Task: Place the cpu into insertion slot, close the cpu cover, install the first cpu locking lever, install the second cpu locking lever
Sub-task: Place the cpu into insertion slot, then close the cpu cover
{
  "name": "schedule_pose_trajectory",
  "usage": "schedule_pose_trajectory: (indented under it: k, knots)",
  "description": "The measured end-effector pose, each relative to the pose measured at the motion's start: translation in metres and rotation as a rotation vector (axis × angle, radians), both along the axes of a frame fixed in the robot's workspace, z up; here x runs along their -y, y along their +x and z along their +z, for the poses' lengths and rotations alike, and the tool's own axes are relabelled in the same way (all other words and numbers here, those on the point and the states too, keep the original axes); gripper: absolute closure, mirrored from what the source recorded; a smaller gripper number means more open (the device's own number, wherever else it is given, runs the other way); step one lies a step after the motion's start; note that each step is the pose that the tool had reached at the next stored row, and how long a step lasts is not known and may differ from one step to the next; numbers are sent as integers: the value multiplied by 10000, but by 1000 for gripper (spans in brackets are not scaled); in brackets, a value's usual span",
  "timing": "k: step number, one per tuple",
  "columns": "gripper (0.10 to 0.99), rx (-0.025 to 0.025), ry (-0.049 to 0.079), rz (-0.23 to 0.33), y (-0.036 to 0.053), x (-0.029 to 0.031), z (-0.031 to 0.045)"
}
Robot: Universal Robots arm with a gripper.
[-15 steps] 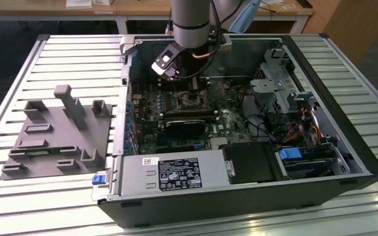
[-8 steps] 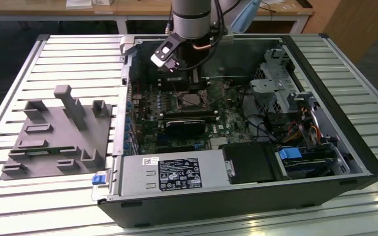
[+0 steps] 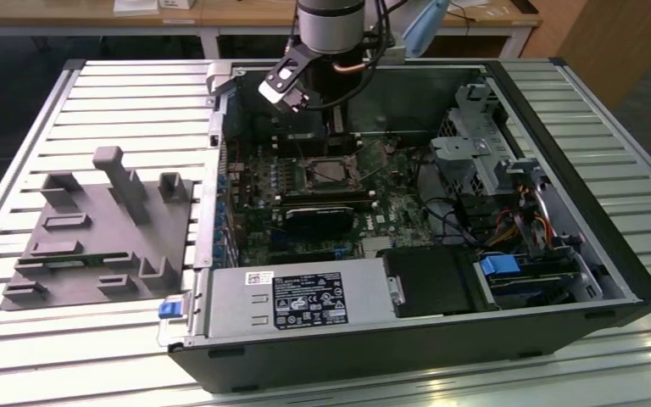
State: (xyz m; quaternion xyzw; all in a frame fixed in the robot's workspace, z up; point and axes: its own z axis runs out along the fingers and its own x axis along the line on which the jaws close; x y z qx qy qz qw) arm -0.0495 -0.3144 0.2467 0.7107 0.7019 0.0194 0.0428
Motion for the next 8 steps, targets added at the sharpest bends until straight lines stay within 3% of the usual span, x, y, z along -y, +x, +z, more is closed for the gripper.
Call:
schedule_pose_trajectory:
  k: [8]
  knots:
    - [980,5,-8,-1,0,0,8]
